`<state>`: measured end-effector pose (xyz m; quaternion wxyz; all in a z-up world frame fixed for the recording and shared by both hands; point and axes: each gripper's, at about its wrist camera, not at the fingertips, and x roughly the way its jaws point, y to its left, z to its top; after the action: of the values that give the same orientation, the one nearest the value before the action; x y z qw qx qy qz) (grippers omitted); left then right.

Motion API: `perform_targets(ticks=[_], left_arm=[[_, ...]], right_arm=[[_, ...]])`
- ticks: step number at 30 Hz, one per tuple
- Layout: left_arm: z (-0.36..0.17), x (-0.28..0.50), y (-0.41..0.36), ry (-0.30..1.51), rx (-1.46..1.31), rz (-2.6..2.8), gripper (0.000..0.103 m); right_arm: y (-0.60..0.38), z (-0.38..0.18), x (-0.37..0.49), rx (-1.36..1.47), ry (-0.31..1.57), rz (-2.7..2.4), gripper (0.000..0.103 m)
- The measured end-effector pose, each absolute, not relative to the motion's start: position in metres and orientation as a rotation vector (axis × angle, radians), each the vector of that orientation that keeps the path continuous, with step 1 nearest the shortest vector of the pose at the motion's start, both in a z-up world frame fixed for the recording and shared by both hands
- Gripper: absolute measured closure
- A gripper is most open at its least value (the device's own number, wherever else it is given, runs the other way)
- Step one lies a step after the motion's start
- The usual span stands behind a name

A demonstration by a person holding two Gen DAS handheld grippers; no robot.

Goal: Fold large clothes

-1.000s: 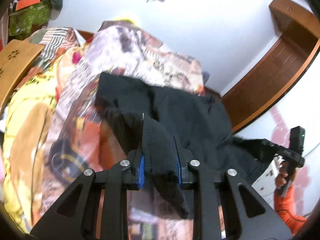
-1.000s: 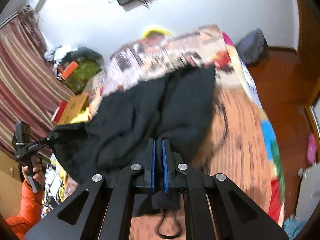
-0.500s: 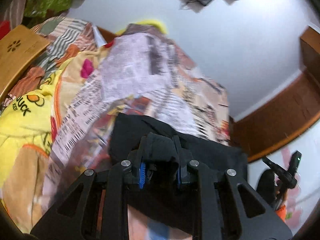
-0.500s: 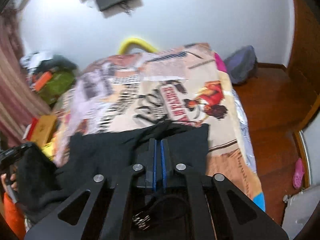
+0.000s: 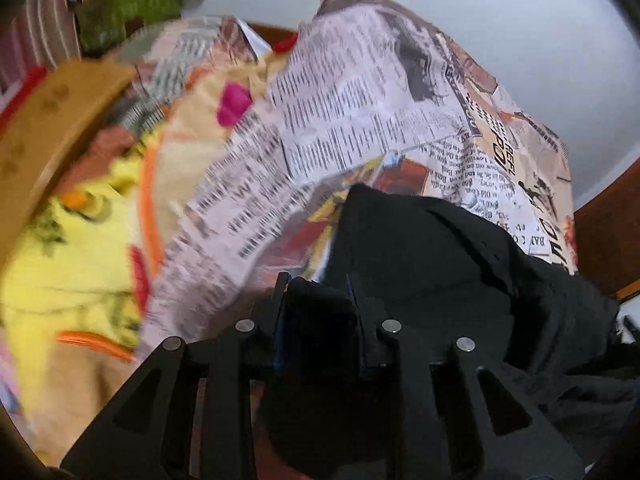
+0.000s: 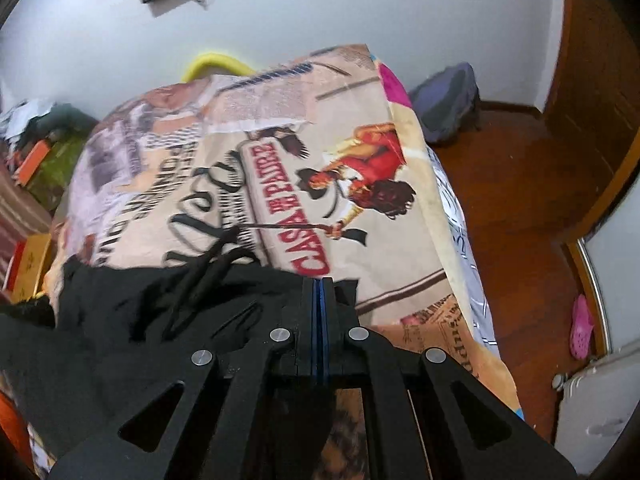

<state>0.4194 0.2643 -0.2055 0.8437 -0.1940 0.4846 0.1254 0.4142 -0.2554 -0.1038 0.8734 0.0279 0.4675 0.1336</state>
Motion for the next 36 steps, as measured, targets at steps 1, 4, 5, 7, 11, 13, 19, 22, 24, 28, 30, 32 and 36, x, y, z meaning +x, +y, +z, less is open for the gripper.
perform_targets(ticks=[1, 4, 5, 7, 11, 13, 19, 22, 24, 28, 30, 32, 36], left_arm=[[-0.196, 0.415, 0.263, 1.014, -0.383, 0.277, 0.078], [-0.161, 0.397, 0.258, 0.953, -0.308, 0.297, 0.069], [-0.152, 0.392, 0.257, 0.928, -0.287, 0.299, 0.060], [-0.131, 0.381, 0.251, 0.869, -0.233, 0.301, 0.047], [-0.110, 0.362, 0.235, 0.859, -0.173, 0.284, 0.041], [-0.110, 0.354, 0.225, 0.881, -0.178, 0.235, 0.041], [-0.138, 0.345, 0.175, 0.980, -0.152, 0.094, 0.041], [-0.155, 0.347, 0.139, 1.025, -0.138, -0.006, 0.041], [-0.167, 0.352, 0.115, 1.052, -0.132, -0.068, 0.041], [-0.186, 0.372, 0.074, 1.062, -0.086, -0.104, 0.041], [-0.193, 0.387, 0.061, 1.061, -0.074, -0.094, 0.039], [-0.194, 0.399, 0.055, 1.050, -0.081, -0.075, 0.035], [-0.191, 0.414, 0.052, 1.013, -0.123, -0.061, 0.030]], right_arm=[[-0.255, -0.099, 0.410, 0.059, 0.972, 0.296, 0.101], [-0.251, -0.080, 0.390, 0.047, 0.962, 0.342, 0.099], [-0.250, -0.075, 0.383, 0.048, 0.960, 0.354, 0.096], [-0.248, -0.066, 0.372, 0.055, 0.960, 0.374, 0.088], [-0.238, -0.060, 0.347, 0.019, 0.951, 0.408, 0.056], [-0.231, -0.063, 0.340, -0.010, 0.958, 0.426, 0.056], [-0.211, -0.090, 0.341, -0.092, 1.018, 0.443, 0.056], [-0.208, -0.107, 0.351, -0.115, 1.043, 0.424, 0.056], [-0.211, -0.119, 0.360, -0.106, 1.063, 0.406, 0.056], [-0.217, -0.134, 0.372, -0.089, 1.069, 0.330, 0.056], [-0.220, -0.132, 0.371, -0.078, 1.058, 0.299, 0.056], [-0.216, -0.123, 0.363, -0.091, 1.027, 0.289, 0.056], [-0.194, -0.093, 0.337, -0.148, 0.903, 0.340, 0.056]])
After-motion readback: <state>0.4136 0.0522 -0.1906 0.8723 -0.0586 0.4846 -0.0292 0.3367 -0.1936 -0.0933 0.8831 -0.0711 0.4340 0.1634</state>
